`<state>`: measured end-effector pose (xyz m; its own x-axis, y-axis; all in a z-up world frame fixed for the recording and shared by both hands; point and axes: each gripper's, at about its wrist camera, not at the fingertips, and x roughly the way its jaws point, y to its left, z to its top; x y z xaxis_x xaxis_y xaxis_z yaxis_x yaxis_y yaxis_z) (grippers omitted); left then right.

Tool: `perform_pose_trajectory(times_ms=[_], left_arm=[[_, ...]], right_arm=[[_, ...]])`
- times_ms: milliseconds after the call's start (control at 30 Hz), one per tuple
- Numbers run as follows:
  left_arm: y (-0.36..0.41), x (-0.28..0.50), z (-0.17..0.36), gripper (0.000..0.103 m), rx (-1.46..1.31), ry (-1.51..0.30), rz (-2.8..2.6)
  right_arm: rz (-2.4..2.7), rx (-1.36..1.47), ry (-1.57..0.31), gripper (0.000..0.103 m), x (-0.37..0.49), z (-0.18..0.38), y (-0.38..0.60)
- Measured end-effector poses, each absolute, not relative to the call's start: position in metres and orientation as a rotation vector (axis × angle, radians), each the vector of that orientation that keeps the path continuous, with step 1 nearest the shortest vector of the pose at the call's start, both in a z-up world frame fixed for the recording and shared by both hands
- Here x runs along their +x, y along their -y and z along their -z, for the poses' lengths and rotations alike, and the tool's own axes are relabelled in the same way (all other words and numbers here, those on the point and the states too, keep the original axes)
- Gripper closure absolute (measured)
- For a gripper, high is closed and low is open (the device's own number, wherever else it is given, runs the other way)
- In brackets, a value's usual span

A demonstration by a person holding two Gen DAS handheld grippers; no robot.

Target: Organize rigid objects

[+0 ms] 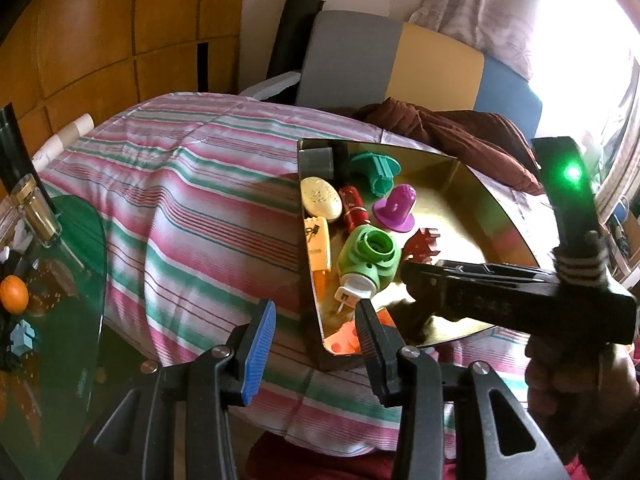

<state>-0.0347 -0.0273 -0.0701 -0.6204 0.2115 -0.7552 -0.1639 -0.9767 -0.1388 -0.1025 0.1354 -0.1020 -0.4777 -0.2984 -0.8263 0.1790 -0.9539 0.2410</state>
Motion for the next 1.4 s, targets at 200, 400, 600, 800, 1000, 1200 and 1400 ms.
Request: perform_pose_trajectory(times_ms=[200, 400, 600, 800, 1000, 1200, 1400], left_arm=[[0.029, -0.035, 0.066, 0.061, -1.232, 0.07, -2.683], [0.027, -0.03, 0.056, 0.061, -1.182, 0.03, -2.746], [0.024, -0.021, 0.04, 0.059, -1.108, 0.039, -2.808], [0.013, -0.011, 0.026, 0.029, -1.054, 0.054, -2.842], [-0.008, 0.004, 0.017, 0.029, -0.949, 0.017, -2.881], [-0.02, 0.012, 0.018, 0.029, -0.947, -0.008, -2.904], [-0.016, 0.01, 0.021, 0.036, -0.984, 0.055, -2.894]], right_arm=[[2.485, 1.439, 0.169, 0.056, -0.102, 0.108, -0.137], [2.547, 1.354, 0.237, 0.042, -0.088, 0.094, -0.149], [2.646, 1.239, 0.286, 0.023, -0.066, 0.069, -0.161], [2.79, 1.165, 0.199, 0.02, -0.039, 0.054, -0.169], [2.877, 1.195, 0.129, 0.02, -0.018, 0.06, -0.177], [2.915, 1.201, 0.088, 0.02, -0.007, 0.065, -0.182], [2.93, 1.184, 0.094, 0.02, -0.002, 0.062, -0.187]])
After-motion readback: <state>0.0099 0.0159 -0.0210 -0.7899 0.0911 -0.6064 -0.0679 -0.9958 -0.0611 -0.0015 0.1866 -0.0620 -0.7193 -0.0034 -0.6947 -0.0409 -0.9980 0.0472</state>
